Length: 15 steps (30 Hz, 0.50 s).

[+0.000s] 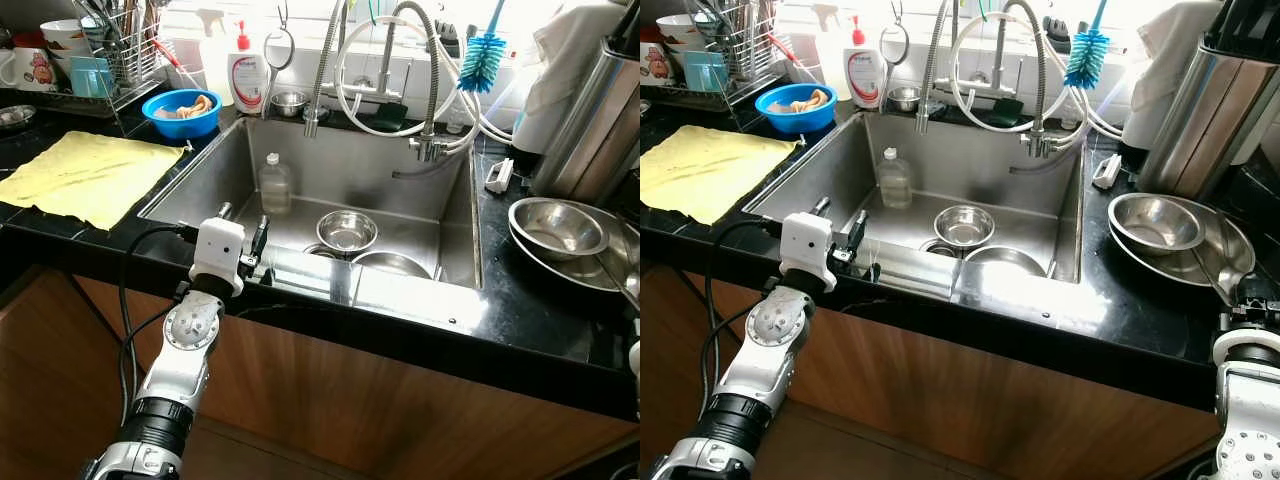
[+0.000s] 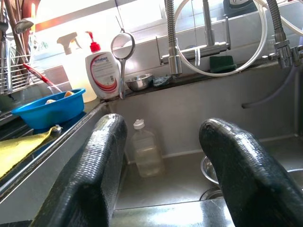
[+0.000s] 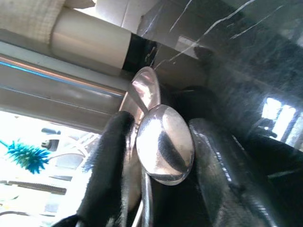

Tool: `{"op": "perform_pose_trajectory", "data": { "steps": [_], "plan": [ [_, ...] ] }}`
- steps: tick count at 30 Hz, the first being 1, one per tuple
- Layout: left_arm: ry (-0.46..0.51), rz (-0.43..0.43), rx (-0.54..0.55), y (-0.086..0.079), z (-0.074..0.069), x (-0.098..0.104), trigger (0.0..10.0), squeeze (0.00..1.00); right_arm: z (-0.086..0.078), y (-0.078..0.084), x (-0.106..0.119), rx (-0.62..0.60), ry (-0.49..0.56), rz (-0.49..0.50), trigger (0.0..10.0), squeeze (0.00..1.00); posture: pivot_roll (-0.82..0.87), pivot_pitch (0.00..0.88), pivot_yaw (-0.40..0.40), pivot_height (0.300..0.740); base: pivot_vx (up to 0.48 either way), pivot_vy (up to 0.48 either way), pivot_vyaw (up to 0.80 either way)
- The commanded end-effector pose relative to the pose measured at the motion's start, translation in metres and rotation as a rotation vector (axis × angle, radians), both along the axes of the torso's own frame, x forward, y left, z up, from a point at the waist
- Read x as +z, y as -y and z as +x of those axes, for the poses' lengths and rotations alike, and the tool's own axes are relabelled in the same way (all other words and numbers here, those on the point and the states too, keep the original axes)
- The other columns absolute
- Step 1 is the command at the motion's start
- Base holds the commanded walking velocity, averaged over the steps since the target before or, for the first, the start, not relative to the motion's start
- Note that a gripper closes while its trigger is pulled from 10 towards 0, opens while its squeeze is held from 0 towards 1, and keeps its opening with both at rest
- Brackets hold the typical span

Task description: Kitchen organization

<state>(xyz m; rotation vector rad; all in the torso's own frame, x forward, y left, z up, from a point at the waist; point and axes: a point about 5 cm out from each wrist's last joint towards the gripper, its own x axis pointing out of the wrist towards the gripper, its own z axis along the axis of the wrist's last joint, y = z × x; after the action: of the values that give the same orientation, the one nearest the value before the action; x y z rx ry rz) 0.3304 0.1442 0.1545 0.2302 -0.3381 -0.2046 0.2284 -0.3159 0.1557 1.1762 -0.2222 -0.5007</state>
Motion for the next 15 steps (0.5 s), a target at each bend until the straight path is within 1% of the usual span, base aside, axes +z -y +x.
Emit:
{"op": "perform_pose_trajectory", "data": {
  "steps": [1,2,6,8,11,15],
  "plan": [
    [0.021,0.010,-0.006,0.0003,0.0020,0.0058,10.0,0.00,0.0026,-0.0040,-0.0002,0.015,-0.005,0.002,0.0,0.00,0.02,0.000,-0.023,0.740,0.000,0.000,0.00],
    [0.021,0.010,-0.008,0.0006,0.0023,0.0059,10.0,0.00,0.0028,-0.0036,-0.0026,0.010,-0.019,0.002,0.0,0.00,0.02,0.000,-0.023,0.740,0.000,0.000,0.00],
    [0.022,0.011,-0.009,0.0008,0.0026,0.0063,10.0,0.00,0.0026,-0.0032,-0.0038,0.002,-0.017,0.016,0.0,0.00,0.02,0.000,-0.023,0.740,0.000,0.000,0.00],
    [0.024,0.013,-0.008,0.0008,0.0027,0.0067,10.0,0.00,0.0027,-0.0042,-0.0010,0.010,-0.006,0.005,0.0,0.00,0.02,0.000,-0.023,0.740,0.000,0.000,0.00],
    [0.021,0.012,-0.008,0.0007,0.0028,0.0063,10.0,0.00,0.0026,-0.0040,-0.0011,0.017,-0.018,-0.015,0.0,0.00,0.02,0.000,-0.023,0.740,0.000,0.000,0.00],
    [0.017,0.013,-0.010,0.0012,0.0022,0.0051,10.0,0.00,0.0023,-0.0046,-0.0035,0.012,-0.031,-0.013,0.0,0.00,0.02,0.000,-0.022,0.740,0.000,0.000,0.00]
  ]
}}
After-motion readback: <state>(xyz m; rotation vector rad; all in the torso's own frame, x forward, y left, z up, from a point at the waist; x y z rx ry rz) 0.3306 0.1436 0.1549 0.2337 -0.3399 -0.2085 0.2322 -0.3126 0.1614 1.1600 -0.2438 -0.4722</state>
